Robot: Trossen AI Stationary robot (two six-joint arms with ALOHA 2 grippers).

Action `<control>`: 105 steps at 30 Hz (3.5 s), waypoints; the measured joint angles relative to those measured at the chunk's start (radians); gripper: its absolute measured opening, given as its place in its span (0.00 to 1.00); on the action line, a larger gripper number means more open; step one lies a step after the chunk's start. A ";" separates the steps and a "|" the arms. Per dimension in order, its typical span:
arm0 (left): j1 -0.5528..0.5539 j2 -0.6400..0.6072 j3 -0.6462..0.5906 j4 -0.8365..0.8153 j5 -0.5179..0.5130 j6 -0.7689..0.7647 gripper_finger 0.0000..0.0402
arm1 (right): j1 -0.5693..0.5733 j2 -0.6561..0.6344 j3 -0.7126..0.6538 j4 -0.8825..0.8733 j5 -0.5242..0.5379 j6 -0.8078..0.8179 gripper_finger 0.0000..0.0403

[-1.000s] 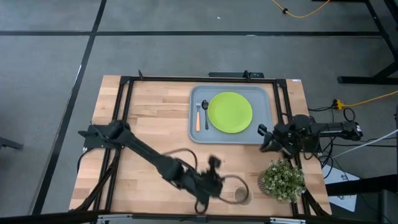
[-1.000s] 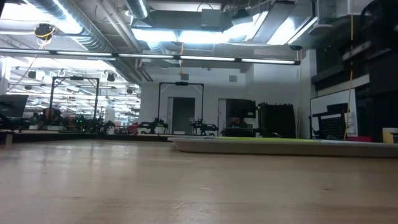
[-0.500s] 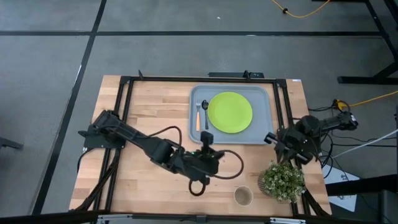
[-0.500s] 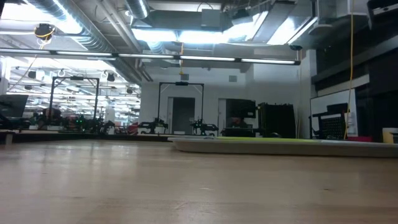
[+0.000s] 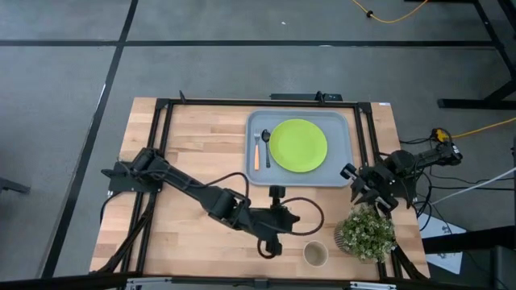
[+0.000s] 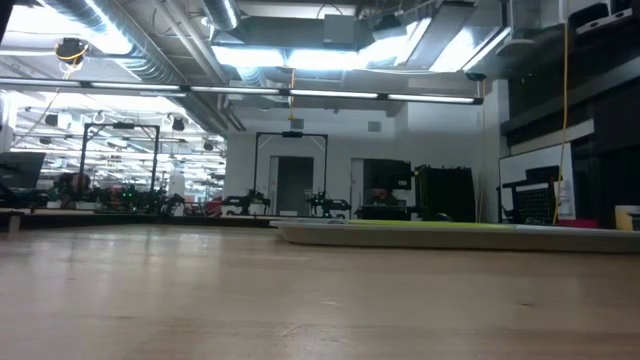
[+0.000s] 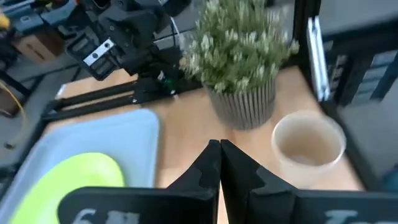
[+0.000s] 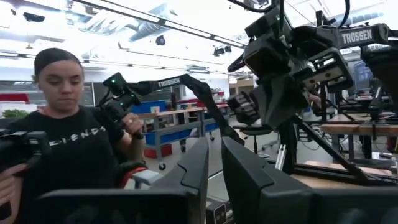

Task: Pick and place plate/cup/fork/spoon on tray
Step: Adjust the white cup

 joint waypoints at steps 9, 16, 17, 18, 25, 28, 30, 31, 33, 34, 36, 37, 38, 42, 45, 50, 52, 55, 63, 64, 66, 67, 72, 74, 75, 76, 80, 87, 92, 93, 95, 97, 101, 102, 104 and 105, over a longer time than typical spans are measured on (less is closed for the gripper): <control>-0.063 0.113 -0.002 0.281 0.065 -0.131 0.00 | 0.000 0.000 0.000 -0.009 -0.002 0.052 0.13; -0.100 0.257 0.000 0.584 0.108 -0.277 0.00 | 0.000 0.000 0.000 -0.033 -0.057 0.054 0.13; -0.105 0.276 -0.002 0.604 0.108 -0.310 0.00 | 0.000 0.000 0.000 -0.035 -0.064 0.055 0.13; -0.109 0.293 -0.002 0.636 0.108 -0.352 0.00 | 0.000 0.000 0.000 -0.038 -0.077 0.055 0.13; -0.150 0.370 0.000 0.728 0.120 -0.543 0.00 | 0.000 0.000 0.000 -0.102 -0.154 0.055 0.13; -0.169 0.382 0.000 0.747 0.123 -0.592 0.00 | 0.000 0.000 0.000 -0.146 -0.162 0.055 0.13; -0.176 0.397 0.002 0.752 0.124 -0.624 0.00 | 0.000 0.000 0.000 -0.175 -0.161 0.054 0.13; -0.176 0.409 0.002 0.757 0.129 -0.634 0.00 | 0.000 0.000 0.000 -0.190 -0.161 0.052 0.13; -0.171 0.437 0.001 0.761 0.136 -0.633 0.00 | 0.000 0.000 0.000 -0.210 -0.159 0.051 0.13; -0.169 0.448 0.000 0.766 0.138 -0.632 0.00 | 0.000 0.000 0.000 -0.216 -0.159 0.051 0.13; -0.163 0.462 0.000 0.781 0.155 -0.633 0.00 | 0.000 0.000 0.000 -0.225 -0.158 0.052 0.13; -0.160 0.468 0.000 0.785 0.158 -0.633 0.00 | 0.000 0.000 0.000 -0.228 -0.158 0.052 0.13; -0.158 0.475 0.001 0.793 0.160 -0.632 0.00 | 0.000 0.000 0.000 -0.232 -0.158 0.051 0.13; -0.157 0.500 0.001 0.798 0.159 -0.605 0.00 | 0.000 0.000 0.000 -0.235 -0.158 0.051 0.13; -0.162 0.528 0.001 0.863 0.159 -0.578 0.00 | 0.000 0.000 0.000 -0.236 -0.158 0.051 0.13; -0.171 0.578 0.046 0.897 0.160 -0.440 0.00 | 0.000 0.000 0.000 -0.238 -0.158 0.050 0.13; -0.172 0.591 0.097 0.883 0.162 -0.341 0.00 | 0.000 0.000 0.000 -0.237 -0.158 0.050 0.13; -0.167 0.614 0.154 0.811 0.164 -0.293 0.00 | 0.000 0.000 0.000 -0.237 -0.158 0.051 0.13; -0.155 0.623 0.168 0.737 0.136 -0.288 0.00 | 0.000 0.000 0.000 -0.237 -0.157 0.051 0.13; -0.155 0.623 0.168 0.730 0.127 -0.288 0.00 | 0.000 0.000 0.000 -0.237 -0.157 0.051 0.13; -0.154 0.623 0.168 0.713 0.125 -0.288 0.00 | 0.000 0.000 0.000 -0.237 -0.157 0.051 0.13; -0.152 0.623 0.168 0.702 0.121 -0.288 0.00 | 0.000 0.000 0.000 -0.237 -0.157 0.051 0.13; -0.138 0.623 0.168 0.670 0.103 -0.288 0.00 | 0.000 0.000 0.000 -0.237 -0.157 0.051 0.13; -0.130 0.623 0.168 0.675 0.099 -0.288 0.00 | 0.000 0.000 0.000 -0.237 -0.157 0.051 0.13; -0.125 0.623 0.168 0.672 0.093 -0.288 0.00 | 0.000 0.000 0.000 -0.237 -0.157 0.051 0.13; -0.119 0.623 0.168 0.669 0.087 -0.288 0.00 | 0.000 0.000 0.000 -0.237 -0.157 0.051 0.13; -0.102 0.623 0.168 0.665 0.060 -0.289 0.00 | 0.000 0.000 0.000 -0.237 -0.157 0.051 0.13; -0.076 0.623 0.168 0.617 -0.029 -0.292 0.00 | 0.000 0.000 0.000 -0.237 -0.157 0.051 0.13; -0.045 0.623 0.168 0.616 -0.046 -0.288 0.00 | 0.000 0.000 0.000 -0.237 -0.157 0.051 0.13; -0.039 0.623 0.168 0.615 -0.059 -0.288 0.00 | 0.000 0.000 0.000 -0.237 -0.157 0.051 0.13; -0.026 0.623 0.168 0.613 -0.088 -0.288 0.00 | 0.000 0.000 0.000 -0.237 -0.157 0.051 0.13; -0.011 0.623 0.168 0.612 -0.109 -0.287 0.00 | 0.000 0.000 0.000 -0.237 -0.157 0.051 0.13; 0.017 0.623 0.168 0.600 -0.114 -0.240 0.00 | 0.000 0.000 0.000 -0.237 -0.157 0.051 0.13; 0.024 0.623 0.168 0.600 -0.114 -0.223 0.00 | 0.000 0.000 0.000 -0.237 -0.157 0.051 0.13; 0.039 0.623 0.168 0.600 -0.113 -0.203 0.00 | 0.000 0.000 0.000 -0.237 -0.157 0.051 0.13; 0.048 0.623 0.168 0.600 -0.113 -0.192 0.00 | 0.000 0.000 0.000 -0.237 -0.157 0.052 0.13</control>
